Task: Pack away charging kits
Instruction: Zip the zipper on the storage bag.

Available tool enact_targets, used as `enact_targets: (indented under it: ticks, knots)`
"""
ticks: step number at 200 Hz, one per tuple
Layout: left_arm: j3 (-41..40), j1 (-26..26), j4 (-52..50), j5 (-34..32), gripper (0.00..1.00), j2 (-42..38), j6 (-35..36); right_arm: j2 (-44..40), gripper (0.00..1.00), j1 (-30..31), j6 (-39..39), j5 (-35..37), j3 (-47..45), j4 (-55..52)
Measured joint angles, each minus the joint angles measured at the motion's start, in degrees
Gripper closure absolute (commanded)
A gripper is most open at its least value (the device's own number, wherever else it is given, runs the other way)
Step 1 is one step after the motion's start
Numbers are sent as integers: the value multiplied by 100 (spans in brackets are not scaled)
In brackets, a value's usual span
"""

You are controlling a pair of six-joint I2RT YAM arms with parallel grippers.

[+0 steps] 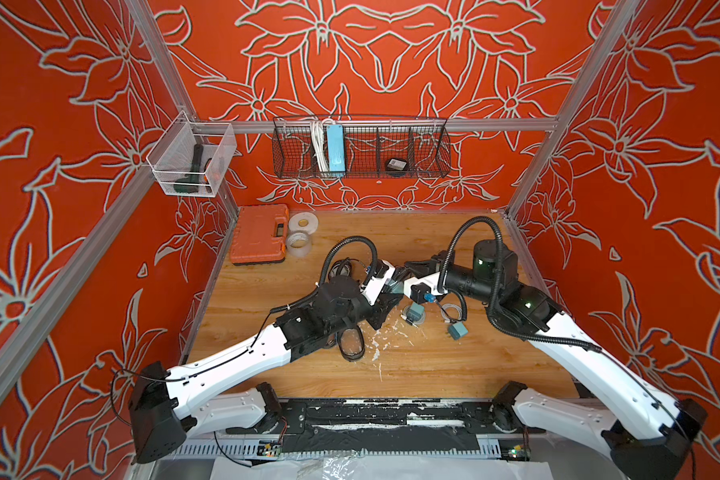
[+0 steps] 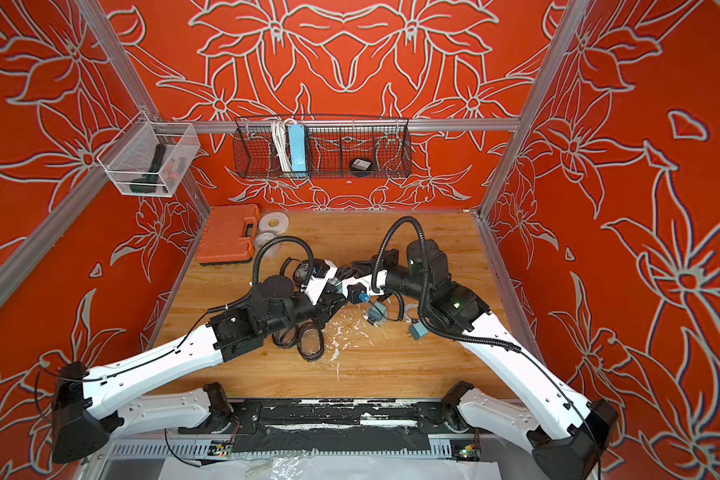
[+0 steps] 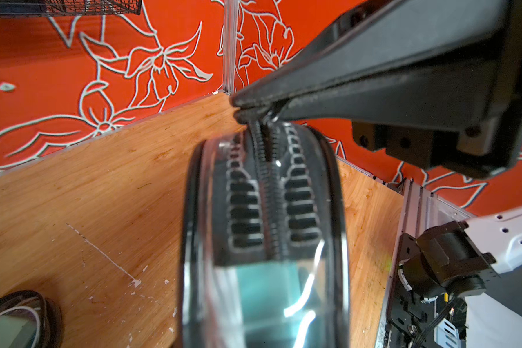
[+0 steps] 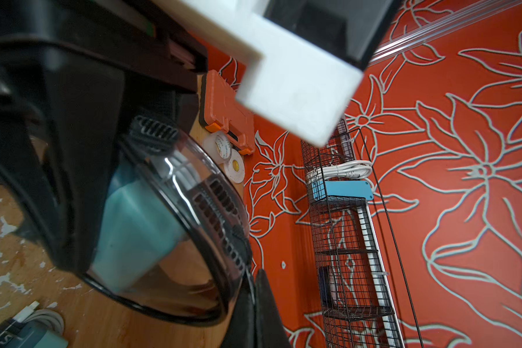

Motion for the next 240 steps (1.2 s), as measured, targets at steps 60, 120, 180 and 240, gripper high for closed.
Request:
enact_targets:
  ticks: [60, 120, 180, 240]
  knots:
    - [7, 11, -186, -280, 100, 339, -2, 387, 100, 15, -651, 470, -26, -85]
    - [107, 31, -350, -334, 100, 647, 2, 446, 100, 9, -957, 555, -271, 68]
    - [267, 39, -348, -400, 100, 927, 44, 433, 100, -48, -935, 352, -385, 262]
    - [229, 286, -293, -201, 100, 1005, 66, 439, 100, -63, -935, 363, -592, 557]
